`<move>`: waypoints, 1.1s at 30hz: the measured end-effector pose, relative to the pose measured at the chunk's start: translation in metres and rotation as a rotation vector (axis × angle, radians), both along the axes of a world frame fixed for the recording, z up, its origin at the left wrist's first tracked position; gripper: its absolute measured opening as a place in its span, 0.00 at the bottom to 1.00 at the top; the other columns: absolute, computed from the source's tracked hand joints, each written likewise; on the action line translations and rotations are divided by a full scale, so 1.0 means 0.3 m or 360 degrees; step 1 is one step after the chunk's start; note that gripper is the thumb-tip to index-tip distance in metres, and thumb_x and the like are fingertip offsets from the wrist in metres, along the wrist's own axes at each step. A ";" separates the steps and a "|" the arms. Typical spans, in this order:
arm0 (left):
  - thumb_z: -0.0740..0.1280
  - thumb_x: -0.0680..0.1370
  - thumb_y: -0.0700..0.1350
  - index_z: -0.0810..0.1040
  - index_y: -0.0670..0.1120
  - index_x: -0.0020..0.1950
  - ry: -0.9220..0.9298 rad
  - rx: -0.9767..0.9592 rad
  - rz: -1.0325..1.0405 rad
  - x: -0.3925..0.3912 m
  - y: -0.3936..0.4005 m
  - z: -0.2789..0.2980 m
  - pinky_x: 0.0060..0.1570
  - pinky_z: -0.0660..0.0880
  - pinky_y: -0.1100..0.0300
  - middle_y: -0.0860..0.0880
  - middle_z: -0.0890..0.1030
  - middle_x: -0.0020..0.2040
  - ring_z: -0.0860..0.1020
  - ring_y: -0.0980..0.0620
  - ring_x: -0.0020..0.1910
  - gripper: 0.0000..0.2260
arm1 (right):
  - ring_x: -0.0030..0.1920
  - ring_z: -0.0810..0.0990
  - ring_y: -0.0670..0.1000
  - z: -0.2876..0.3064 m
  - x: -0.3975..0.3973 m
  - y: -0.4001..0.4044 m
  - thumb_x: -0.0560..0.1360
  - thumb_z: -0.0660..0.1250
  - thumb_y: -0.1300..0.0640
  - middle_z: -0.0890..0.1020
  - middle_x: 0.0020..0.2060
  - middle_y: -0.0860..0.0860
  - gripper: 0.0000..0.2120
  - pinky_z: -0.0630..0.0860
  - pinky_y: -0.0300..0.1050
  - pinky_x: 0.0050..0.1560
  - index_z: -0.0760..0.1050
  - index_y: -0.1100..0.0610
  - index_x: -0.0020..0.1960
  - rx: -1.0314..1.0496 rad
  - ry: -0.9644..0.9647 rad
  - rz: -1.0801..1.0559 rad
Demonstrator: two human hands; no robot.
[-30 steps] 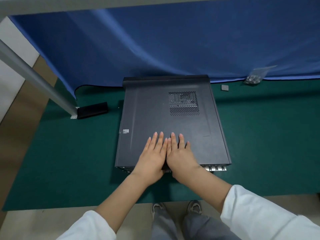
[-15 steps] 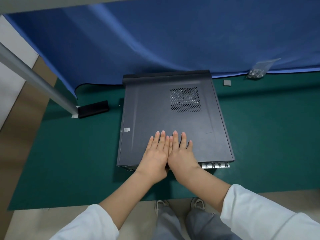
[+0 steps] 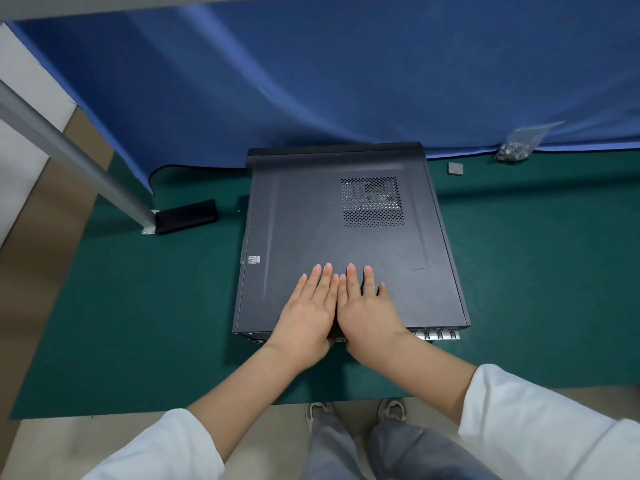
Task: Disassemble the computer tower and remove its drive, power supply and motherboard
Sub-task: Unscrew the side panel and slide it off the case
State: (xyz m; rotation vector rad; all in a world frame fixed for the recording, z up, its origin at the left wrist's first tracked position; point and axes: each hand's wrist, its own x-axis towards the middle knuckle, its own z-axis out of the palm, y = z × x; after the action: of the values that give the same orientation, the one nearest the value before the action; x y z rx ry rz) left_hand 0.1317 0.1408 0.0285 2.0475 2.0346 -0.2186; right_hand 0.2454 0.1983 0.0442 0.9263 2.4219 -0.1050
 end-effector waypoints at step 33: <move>0.61 0.75 0.45 0.37 0.37 0.75 0.0225 -0.0238 -0.0035 -0.008 0.019 0.011 0.75 0.44 0.48 0.34 0.42 0.76 0.40 0.37 0.75 0.39 | 0.69 0.41 0.78 -0.027 -0.055 -0.047 0.79 0.59 0.57 0.38 0.72 0.70 0.40 0.56 0.71 0.66 0.31 0.68 0.72 0.0065 -0.0021 -0.0134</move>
State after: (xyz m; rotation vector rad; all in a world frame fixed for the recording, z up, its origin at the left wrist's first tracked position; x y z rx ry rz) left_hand 0.1294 0.1464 0.0318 2.0143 2.0085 -0.5173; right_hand 0.2290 0.1843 0.0361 1.0440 2.3812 -0.0797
